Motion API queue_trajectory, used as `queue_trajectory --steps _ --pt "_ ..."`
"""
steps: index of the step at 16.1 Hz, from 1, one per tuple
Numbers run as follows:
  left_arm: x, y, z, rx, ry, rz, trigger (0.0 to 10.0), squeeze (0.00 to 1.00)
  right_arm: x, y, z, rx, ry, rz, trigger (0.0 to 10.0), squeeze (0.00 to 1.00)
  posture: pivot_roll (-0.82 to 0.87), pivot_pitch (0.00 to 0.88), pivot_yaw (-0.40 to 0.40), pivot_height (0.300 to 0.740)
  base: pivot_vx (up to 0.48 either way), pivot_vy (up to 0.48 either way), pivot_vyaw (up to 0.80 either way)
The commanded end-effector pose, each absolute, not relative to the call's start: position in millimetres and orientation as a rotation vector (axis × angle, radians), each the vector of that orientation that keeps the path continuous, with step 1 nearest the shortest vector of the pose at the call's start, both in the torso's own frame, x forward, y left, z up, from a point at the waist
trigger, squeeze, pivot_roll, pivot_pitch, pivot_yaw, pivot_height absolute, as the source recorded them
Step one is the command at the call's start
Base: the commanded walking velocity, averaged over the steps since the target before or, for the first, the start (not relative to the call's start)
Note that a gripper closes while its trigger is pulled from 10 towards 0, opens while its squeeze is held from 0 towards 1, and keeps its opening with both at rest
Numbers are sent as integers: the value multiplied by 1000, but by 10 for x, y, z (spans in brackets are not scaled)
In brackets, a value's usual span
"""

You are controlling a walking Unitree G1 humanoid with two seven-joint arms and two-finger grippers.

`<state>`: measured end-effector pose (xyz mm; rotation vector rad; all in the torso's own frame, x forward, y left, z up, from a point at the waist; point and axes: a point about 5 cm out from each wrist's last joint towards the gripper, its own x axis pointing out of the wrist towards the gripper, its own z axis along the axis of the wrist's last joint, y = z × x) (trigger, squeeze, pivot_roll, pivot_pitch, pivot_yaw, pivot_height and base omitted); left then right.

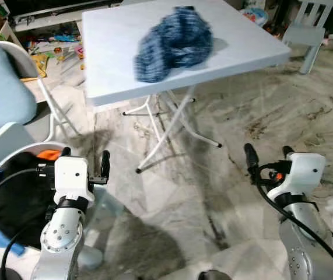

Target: Hang hanger

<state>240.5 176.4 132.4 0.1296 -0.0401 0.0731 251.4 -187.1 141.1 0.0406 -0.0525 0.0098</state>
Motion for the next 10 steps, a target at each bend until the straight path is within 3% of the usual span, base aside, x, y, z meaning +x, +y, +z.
queue_trajectory --steps 1,3,9,10 --pt "2355 1866 1296 129 -14 116 10000 0 2515 -1727 1444 52 -86 56 10000 0 -26 186 28 740 0 480 0" --pt "2347 1867 1291 122 -10 125 10000 0 2516 -1719 1437 49 -79 62 10000 0 -24 188 22 740 0 418 0" --pt "2389 1823 1277 10 18 162 10000 0 2546 -1673 1464 27 -70 143 10000 0 -29 196 6 740 0 0 0" --pt "2406 1825 1279 -9 20 169 10000 0 2547 -1650 1465 -17 -71 170 10000 0 -32 197 5 740 0 0 794"
